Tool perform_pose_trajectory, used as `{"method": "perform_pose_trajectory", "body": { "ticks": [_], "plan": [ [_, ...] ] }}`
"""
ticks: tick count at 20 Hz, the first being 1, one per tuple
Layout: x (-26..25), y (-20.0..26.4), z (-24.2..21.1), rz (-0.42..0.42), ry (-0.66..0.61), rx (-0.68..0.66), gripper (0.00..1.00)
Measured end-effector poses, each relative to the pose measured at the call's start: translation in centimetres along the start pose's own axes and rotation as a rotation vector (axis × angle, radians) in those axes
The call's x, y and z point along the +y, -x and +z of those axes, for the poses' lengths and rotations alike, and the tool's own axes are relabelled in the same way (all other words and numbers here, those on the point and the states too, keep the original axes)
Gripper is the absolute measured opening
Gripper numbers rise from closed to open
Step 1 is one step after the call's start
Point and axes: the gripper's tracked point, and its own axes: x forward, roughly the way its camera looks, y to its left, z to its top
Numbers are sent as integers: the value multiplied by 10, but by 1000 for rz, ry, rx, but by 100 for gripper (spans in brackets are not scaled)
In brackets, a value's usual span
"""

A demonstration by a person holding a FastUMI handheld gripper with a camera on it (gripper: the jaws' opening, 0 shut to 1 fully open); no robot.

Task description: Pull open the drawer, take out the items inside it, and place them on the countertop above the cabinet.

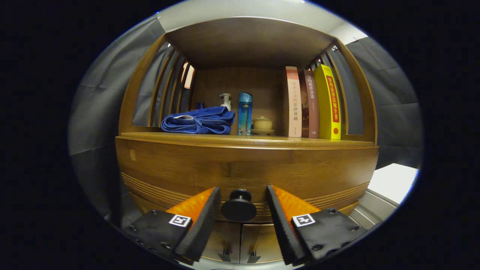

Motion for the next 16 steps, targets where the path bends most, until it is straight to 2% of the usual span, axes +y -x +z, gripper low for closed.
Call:
{"method": "perform_pose_trajectory", "body": {
  "ticks": [1,3,7,10,16],
  "plan": [
    [0,0,-2,-14,7,4,80],
    [2,2,-1,-20,8,4,75],
    [7,2,-10,-20,13,13,56],
    [8,2,-7,4,-22,9,51],
    [7,-5,-6,-10,-33,11,45]
  ]
}}
